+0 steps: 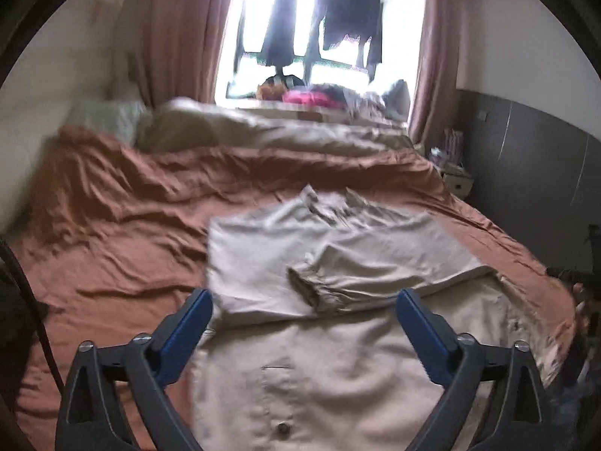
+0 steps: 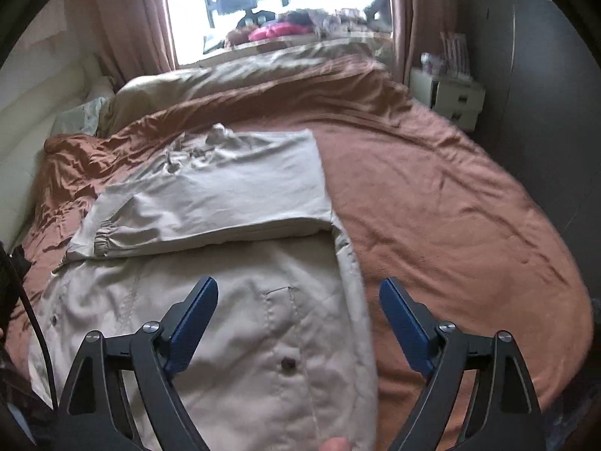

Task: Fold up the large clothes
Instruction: 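Raise both grippers and move them to the drawstring hem of the jacket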

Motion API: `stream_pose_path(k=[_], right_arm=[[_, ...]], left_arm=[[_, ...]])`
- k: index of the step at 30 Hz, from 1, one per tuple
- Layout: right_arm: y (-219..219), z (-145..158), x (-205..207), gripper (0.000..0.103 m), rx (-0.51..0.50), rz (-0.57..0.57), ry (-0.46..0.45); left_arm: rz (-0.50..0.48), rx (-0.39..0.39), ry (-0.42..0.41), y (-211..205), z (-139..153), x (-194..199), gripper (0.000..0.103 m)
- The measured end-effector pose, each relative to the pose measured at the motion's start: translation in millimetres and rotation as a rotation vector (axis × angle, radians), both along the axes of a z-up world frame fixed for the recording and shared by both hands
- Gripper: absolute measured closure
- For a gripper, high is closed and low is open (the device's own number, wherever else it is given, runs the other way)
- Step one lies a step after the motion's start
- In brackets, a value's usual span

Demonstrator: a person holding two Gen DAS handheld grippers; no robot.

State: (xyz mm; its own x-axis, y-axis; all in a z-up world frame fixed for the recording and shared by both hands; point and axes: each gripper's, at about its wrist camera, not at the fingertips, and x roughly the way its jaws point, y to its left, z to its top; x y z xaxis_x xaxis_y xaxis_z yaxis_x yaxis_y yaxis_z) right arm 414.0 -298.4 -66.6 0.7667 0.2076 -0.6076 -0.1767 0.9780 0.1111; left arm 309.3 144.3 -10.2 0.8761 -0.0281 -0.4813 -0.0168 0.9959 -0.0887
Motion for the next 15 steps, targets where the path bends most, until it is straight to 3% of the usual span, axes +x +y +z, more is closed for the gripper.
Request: stream_pose_path(k=[1,3,7,10,15], right_arm=[[-3.2,-0.4,-11.4,0.014,0.013,0.006,-0.004],[-10.7,-4.0,-30.4,0.000,0.053,0.022,-0.009],[-25.1,-9.9,-70.4,0.000,0.047,0.042,-0.101],[-30.2,-19.9,-93.8,0.000,-0.006,0.046,-0.092],[-45.3,-29.9,-121.5,0.000,0.015,0.030,-0.043]], left_arm=[[0.005,0.017,-0.021,-1.3,1.8,-11.2,0.001],[0.000,0.028,-0.044,-3.1,2.9,-33.1,0.001],[-0.009,-0.019,-0.022,-0.6,-2.1,-70.2,0.001],[0.067,-0.014,0.016,7.8,-6.6,-90.0,0.001],[0.096,-0.023,0.003,14.7,-7.2,-131.0,0.001]])
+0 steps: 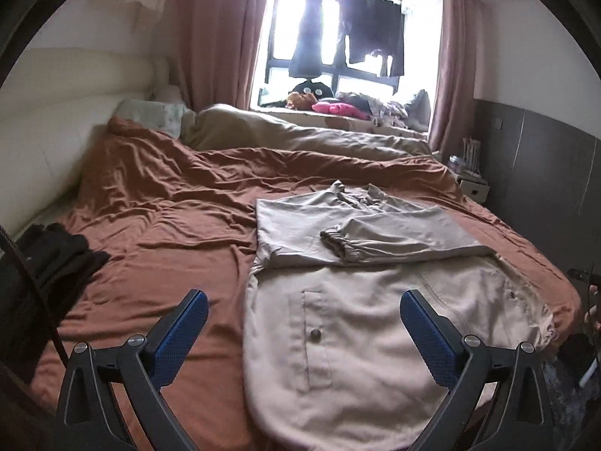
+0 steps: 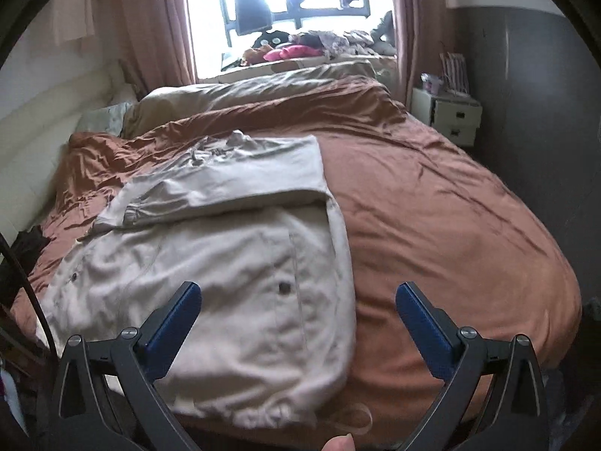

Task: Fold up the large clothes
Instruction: 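Raise both grippers and move them to the drawstring hem of the jacket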

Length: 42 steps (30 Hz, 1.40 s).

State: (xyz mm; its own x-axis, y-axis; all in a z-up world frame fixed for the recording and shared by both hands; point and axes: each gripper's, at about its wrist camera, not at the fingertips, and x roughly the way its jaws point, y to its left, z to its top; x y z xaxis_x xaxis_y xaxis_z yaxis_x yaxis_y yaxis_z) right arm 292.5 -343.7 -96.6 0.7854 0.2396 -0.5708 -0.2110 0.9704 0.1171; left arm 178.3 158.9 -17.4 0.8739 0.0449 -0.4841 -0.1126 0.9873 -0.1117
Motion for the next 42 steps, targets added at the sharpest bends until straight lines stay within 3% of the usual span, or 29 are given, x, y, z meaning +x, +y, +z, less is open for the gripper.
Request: stream_pose_path(k=[3,8,16,26,28,32,42], right_arm=[[-5.3,-3.3,-11.7,0.000,-0.001,-0.018,0.025],[-13.6,-6.7,-34.3,0.000,0.038,-0.028,0.030],[-22.5,-26.3,-55.7,0.000,0.043,-0.035,0.047],[-37.4,-49.1,-61.8,0.000,0.181,-0.030,0.107],[-39.6,-51.1,-59.7,0.005,0.214,-0.028,0.117],[-42.6,-56.5,-42.9,0.033,0.245,-0.040,0.149],[-36.0,-75.6,3.8,0.042,0.283,-0.054,0.227]], left_arm=[[0.016,-0.028,0.001,2.5,0.7,-22.9,0.000],[0.131,-0.113,0.025,17.5,-2.3,-56.8,0.000],[0.156,-0.169,0.066,29.5,-26.3,-96.6,0.000],[0.131,-0.237,0.168,30.0,-70.8,-88.5,0.001],[0.123,-0.243,0.185,29.5,-77.9,-81.4,0.001],[0.101,-0.297,0.218,33.0,-92.3,-63.2,0.001],[0.115,-0.362,0.309,48.1,-127.8,-11.3,0.025]])
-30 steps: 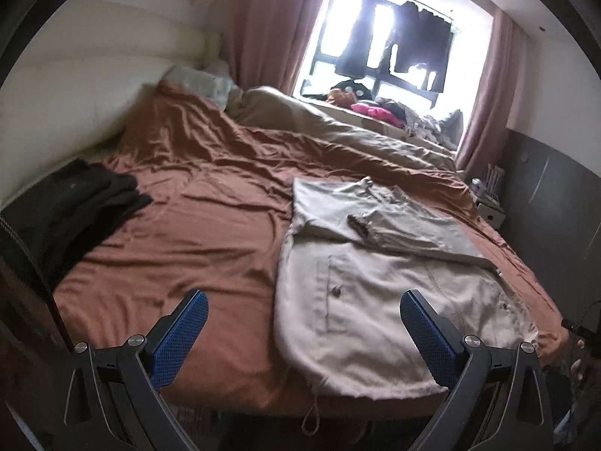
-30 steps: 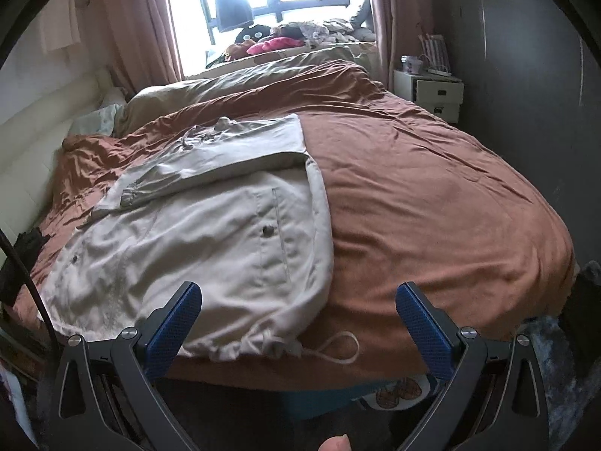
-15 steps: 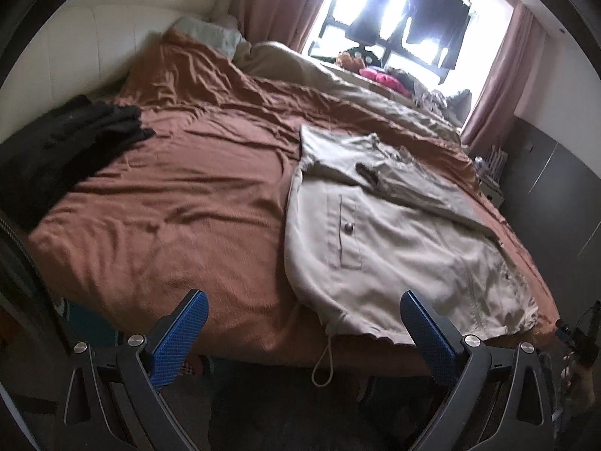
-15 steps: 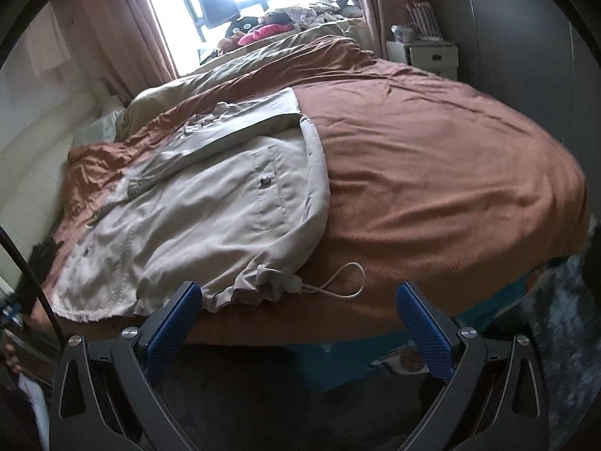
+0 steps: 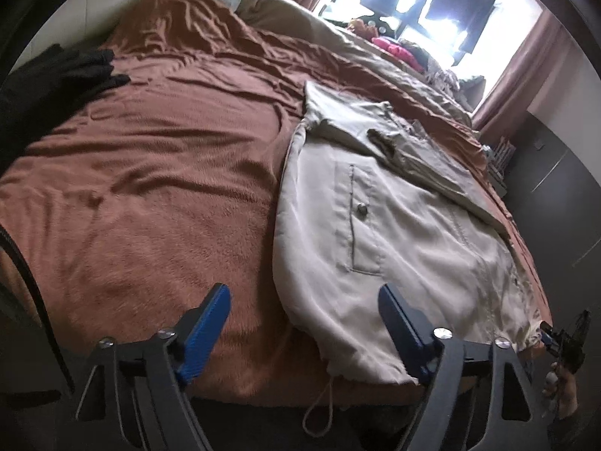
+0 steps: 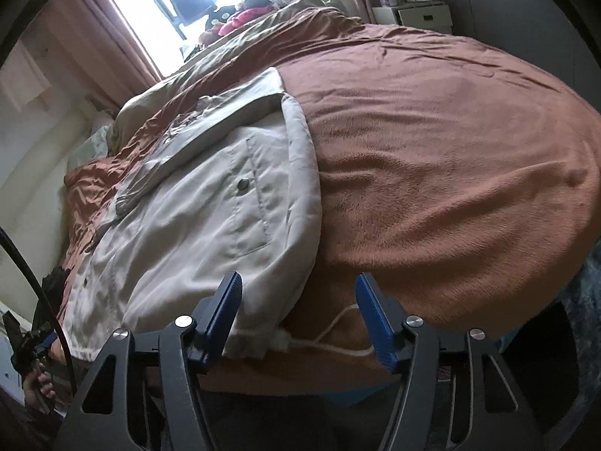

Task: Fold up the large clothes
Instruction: 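Raise both grippers and move them to the drawstring hem of the jacket, then close both grippers on the drawstring hem of the jacket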

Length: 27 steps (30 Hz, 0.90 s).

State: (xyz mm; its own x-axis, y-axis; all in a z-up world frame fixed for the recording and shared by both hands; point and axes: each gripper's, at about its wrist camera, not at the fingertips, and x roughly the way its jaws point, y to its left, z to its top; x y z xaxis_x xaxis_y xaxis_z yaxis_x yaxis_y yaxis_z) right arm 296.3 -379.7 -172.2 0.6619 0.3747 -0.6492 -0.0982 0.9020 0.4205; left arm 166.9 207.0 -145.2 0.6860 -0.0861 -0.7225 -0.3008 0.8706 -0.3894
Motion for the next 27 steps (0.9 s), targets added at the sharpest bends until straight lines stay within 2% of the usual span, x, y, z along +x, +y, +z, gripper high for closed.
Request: stream_pose_path(k=[5,13,15,20,25,26,27], right_arm=[[4.4,-4.0,20.6,0.042,-0.001,0.013,0.034],[12.9,-0.9,37.9,0.043,-0.037,0.002,0.041],[15.8,-1.5,40.7,0.053,-0.045,0.007,0.044],[18.9,-6.4,44.3,0.057,-0.007,0.023,0.045],[17.8,-14.8,32.8,0.062,0.066,0.056,0.051],[18.8,-15.9,31.4,0.067,0.071,0.061,0.049],[17.9,-17.3,29.0,0.072,0.078,0.064,0.049]], left_arm=[[0.011,-0.051,0.052,8.6,-22.0,23.6,0.039],[0.001,-0.064,0.086,9.9,-35.6,50.4,0.049],[0.005,-0.072,0.091,12.0,-37.9,54.1,0.055],[0.009,-0.110,0.081,16.4,-42.6,56.4,0.060],[-0.062,-0.142,0.082,1.4,-44.3,47.0,0.061],[-0.067,-0.145,0.080,-0.6,-44.3,44.4,0.064],[-0.068,-0.148,0.082,-1.3,-44.4,43.9,0.074]])
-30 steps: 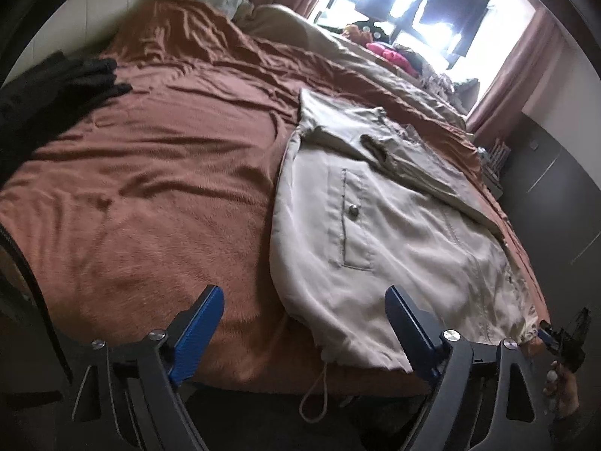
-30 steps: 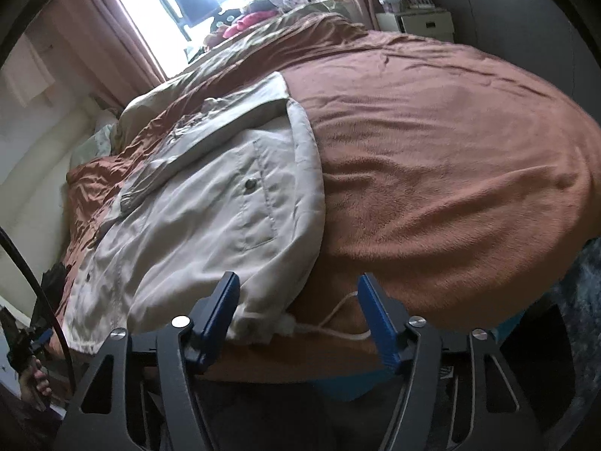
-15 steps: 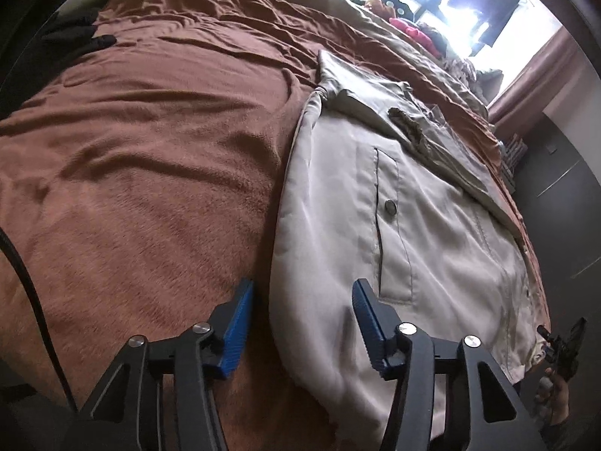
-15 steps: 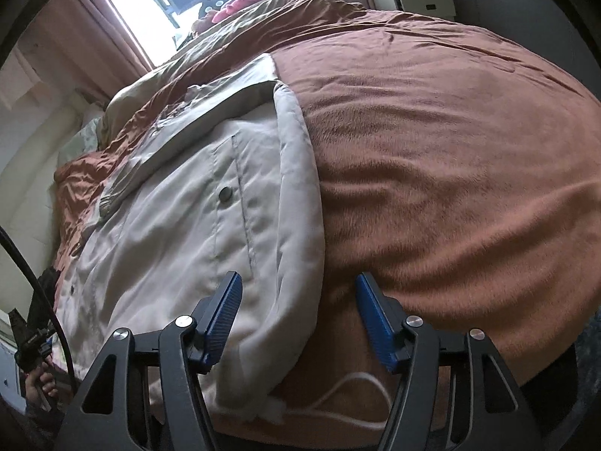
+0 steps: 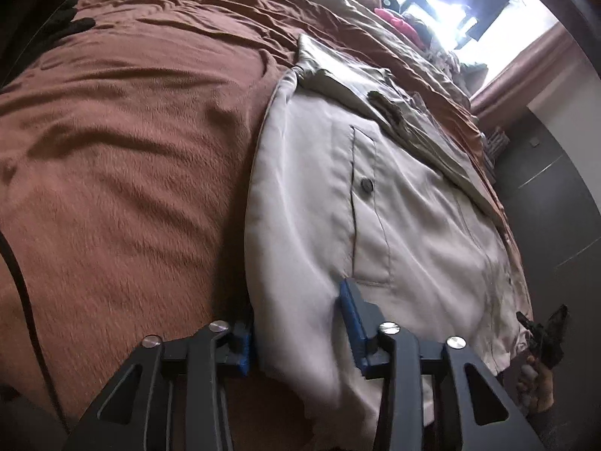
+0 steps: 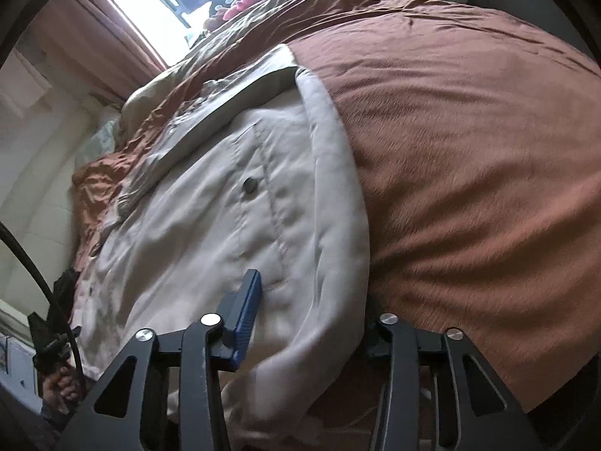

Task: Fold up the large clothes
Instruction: 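Close both grippers on the drawstring hem of the jacket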

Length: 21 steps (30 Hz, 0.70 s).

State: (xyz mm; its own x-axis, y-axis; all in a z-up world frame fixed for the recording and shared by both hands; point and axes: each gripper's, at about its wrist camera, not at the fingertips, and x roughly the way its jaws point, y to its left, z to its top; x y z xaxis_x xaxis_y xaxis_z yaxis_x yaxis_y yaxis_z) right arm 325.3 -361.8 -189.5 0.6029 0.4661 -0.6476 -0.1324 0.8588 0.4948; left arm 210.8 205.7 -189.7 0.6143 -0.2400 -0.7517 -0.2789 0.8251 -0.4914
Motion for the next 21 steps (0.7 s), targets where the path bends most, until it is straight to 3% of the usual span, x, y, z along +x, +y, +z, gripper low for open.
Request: stream_pose_path(k=[1,3,5,14,21], right_arm=[[-1.7,-0.9,-1.4,0.076,0.008,0.001,0.001],[-7.1,-1.5,-2.7,0.094,0.040,0.012,0.014],[-11.5,2.3,-6.9,0.098,0.044,0.000,0.004],[-14.1,35.7,-39.1,0.102,0.048,-0.006,-0.113],[-22.5,52.6,-72.6,0.102,0.063,0.014,-0.174]], left_arm=[[-0.001,-0.005,0.004,-0.2,-0.8,-0.1,0.078],[0.006,0.005,0.005,-0.4,0.9,-1.4,0.089],[0.005,0.040,-0.005,-3.0,7.8,-3.3,0.093],[0.016,0.103,-0.098,-2.3,49.3,-19.3,0.099],[0.030,0.083,-0.171,1.9,78.8,-33.1,0.100]])
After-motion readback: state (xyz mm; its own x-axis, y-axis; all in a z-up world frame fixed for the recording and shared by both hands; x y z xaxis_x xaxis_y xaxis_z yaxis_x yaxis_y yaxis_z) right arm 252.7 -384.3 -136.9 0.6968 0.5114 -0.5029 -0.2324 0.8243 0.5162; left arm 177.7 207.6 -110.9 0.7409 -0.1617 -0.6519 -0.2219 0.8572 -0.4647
